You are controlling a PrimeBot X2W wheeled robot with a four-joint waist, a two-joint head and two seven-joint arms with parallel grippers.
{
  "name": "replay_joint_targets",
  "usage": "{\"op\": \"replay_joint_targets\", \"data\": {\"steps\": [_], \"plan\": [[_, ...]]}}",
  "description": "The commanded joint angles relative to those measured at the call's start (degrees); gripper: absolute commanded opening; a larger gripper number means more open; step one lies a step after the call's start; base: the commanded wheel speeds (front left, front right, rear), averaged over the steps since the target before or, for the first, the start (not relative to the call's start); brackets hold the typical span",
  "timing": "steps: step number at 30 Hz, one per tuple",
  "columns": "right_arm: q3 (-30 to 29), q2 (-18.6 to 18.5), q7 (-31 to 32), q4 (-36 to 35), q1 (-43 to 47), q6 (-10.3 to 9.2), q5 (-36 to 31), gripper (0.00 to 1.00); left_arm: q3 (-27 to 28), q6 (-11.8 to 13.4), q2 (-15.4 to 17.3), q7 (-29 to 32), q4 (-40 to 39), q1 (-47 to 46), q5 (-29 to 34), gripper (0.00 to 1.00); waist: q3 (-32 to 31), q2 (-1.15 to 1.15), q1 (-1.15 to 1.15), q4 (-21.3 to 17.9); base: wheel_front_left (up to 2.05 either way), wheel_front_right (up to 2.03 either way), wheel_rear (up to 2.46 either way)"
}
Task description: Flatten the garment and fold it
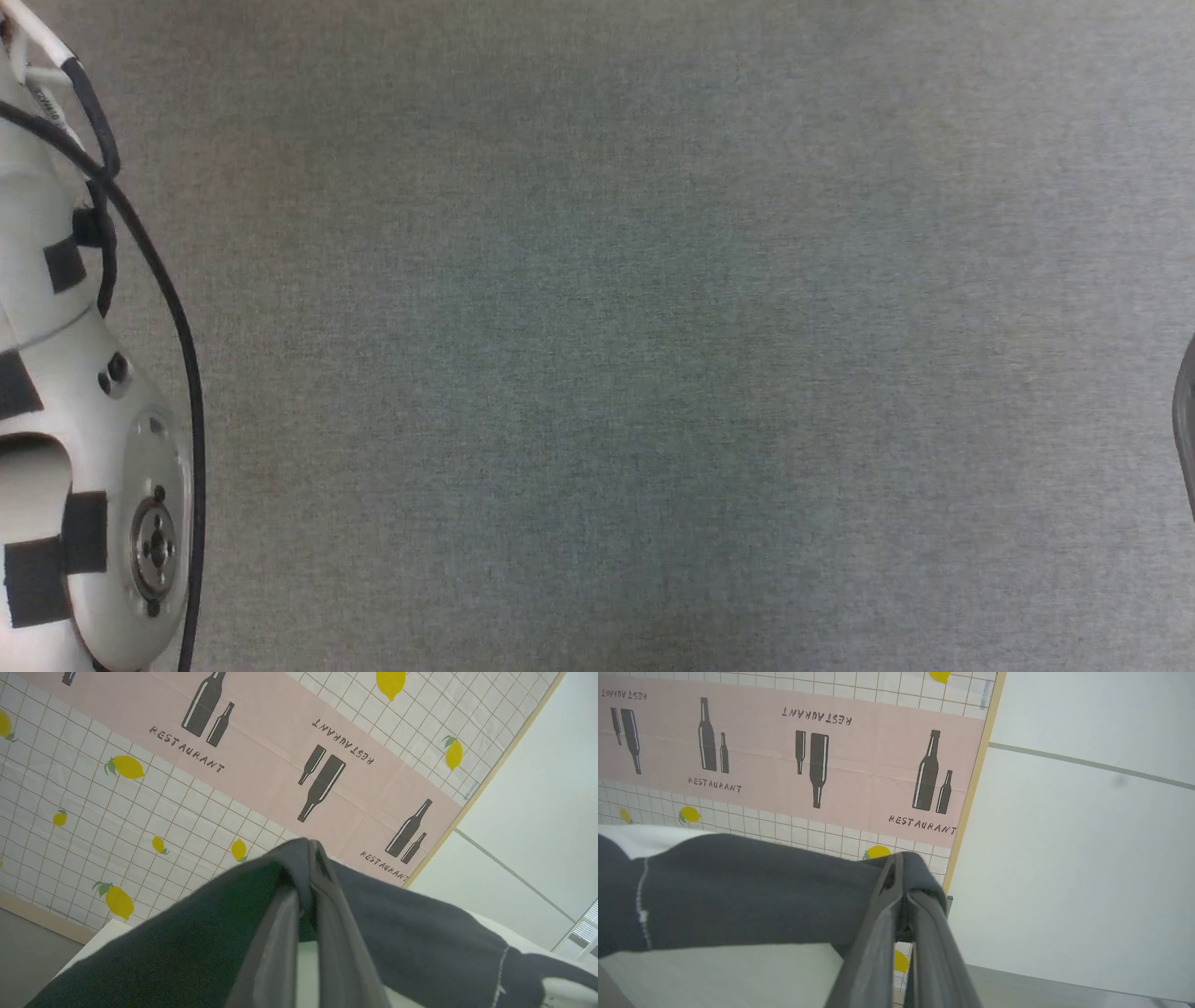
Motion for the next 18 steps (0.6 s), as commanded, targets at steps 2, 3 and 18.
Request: {"op": "replay_joint_targets", "data": {"steps": [2,3,18], "plan": [[-1.0,0.0,-1.9,2.1,-0.3,-0.12,-0.2,0.0,0.6,-1.2,0.7,-1.1,1.5,0.2,-0.7,0.0,0.2,0.0,-0.02,1.2,0.0,0.0,0.0],[-1.1,0.1,-2.2,3.0,0.2,-0.12,0.1,0.0,0.3,-1.8,0.8,-0.9,2.1,1.1,-0.7,0.0,-0.2,0.0,-0.02,1.3,0.0,0.0,0.0],[4.9,-3.9,6.4,-3.1,38.7,-0.12,14.4,0.0,-9.4,-8.0,2.4,4.6,1.4,40.4,2.7,0.0,-12.2,0.0,-0.02,1.9,0.0,0.0,0.0]]}}
